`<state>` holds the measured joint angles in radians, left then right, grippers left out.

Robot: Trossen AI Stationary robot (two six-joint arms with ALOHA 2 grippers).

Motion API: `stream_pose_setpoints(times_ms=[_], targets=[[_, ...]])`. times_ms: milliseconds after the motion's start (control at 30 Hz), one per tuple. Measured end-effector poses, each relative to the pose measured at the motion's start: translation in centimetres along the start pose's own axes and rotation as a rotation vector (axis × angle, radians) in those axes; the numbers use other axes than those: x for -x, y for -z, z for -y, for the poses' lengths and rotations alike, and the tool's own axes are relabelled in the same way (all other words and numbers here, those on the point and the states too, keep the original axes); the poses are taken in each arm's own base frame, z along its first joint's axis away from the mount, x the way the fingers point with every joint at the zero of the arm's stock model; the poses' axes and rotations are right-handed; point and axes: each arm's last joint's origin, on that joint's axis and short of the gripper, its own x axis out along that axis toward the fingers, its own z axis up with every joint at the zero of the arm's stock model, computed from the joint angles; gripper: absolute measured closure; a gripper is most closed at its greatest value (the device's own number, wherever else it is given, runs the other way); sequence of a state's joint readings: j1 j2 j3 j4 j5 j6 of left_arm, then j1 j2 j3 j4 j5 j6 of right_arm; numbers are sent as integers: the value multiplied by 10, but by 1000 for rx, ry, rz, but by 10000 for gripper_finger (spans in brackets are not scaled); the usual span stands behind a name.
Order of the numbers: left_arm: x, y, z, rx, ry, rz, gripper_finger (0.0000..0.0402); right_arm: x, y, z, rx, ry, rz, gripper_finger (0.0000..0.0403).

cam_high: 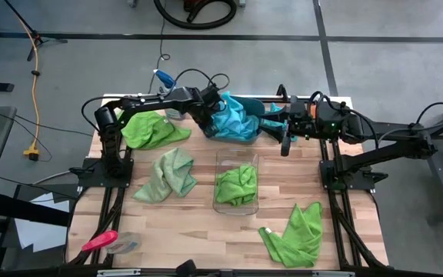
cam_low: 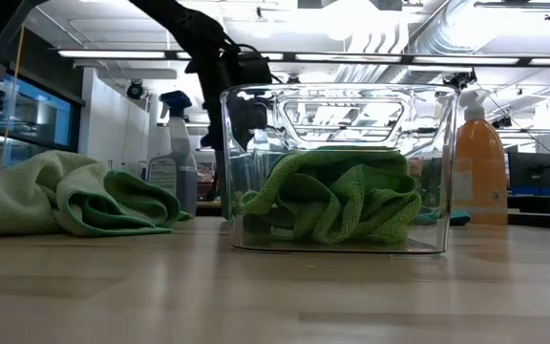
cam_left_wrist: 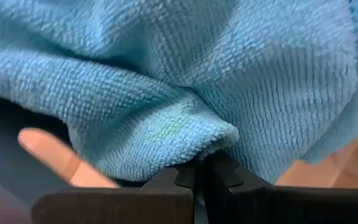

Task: Sort microfiber towel by color & place in baskets
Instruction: Put the blue microfiber towel into the blue bin

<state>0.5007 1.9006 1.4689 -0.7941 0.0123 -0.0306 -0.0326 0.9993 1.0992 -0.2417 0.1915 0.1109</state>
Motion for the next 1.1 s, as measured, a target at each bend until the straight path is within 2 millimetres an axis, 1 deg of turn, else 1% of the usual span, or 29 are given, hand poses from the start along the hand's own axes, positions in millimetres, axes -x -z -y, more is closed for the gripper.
stream_pose_setpoints(times_ms=[233,300,500,667,767,833,1033,1100], targets=[[2,-18,3,16,19,185,401,0,0,0,23,1,-1,238],[-2,-22,5,25,25,213,401,0,0,0,23,1,-1,238],[-29,-19,6,60,36,139,401,0,0,0,23,1,-1,238],[-34,-18,5,84,28,128,389,0,0,0,23,1,-2,238],[-26,-18,6,87,43,139,365,0,0,0,26,1,-3,238],[-18,-19,7,86,61,158,342,0,0,0,34,1,-3,238],[17,-20,11,112,129,237,271,0,0,0,41,1,-3,238],[32,-20,11,107,147,272,254,0,0,0,41,1,-3,238]])
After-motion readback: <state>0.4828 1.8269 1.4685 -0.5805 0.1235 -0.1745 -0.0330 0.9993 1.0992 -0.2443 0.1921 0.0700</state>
